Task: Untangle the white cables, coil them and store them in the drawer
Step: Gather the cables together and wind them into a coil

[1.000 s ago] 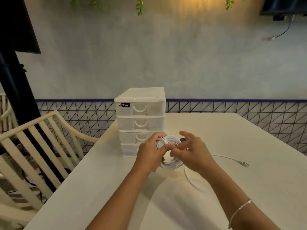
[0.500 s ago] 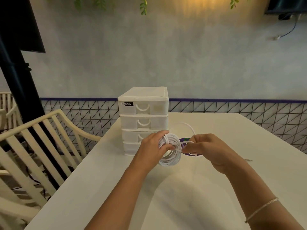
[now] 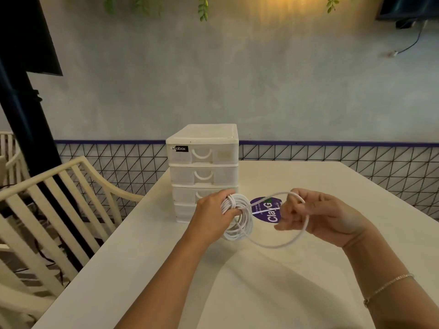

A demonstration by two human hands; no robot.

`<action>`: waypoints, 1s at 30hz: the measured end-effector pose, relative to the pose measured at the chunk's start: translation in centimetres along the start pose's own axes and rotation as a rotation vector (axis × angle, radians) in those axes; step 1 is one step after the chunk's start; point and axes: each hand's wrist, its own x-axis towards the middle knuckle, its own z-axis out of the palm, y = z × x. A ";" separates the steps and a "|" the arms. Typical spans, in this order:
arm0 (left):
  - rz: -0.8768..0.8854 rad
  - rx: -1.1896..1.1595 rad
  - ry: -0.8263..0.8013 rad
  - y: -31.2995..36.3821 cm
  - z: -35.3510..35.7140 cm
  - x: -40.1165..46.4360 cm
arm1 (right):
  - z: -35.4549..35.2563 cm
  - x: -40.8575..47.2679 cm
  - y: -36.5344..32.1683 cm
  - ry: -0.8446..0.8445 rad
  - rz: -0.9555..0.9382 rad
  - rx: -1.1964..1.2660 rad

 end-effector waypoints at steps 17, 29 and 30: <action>0.029 0.209 0.006 0.6 -0.4 -0.3 | -0.9 0.1 1.1 0.574 0.954 -1.055; -0.086 0.237 0.046 -0.1 -1.5 -0.1 | -3.7 -0.3 2.1 1.286 0.256 -0.279; -0.089 0.227 0.044 -0.2 -1.5 -0.1 | -4.0 -0.3 2.2 1.303 0.185 -0.096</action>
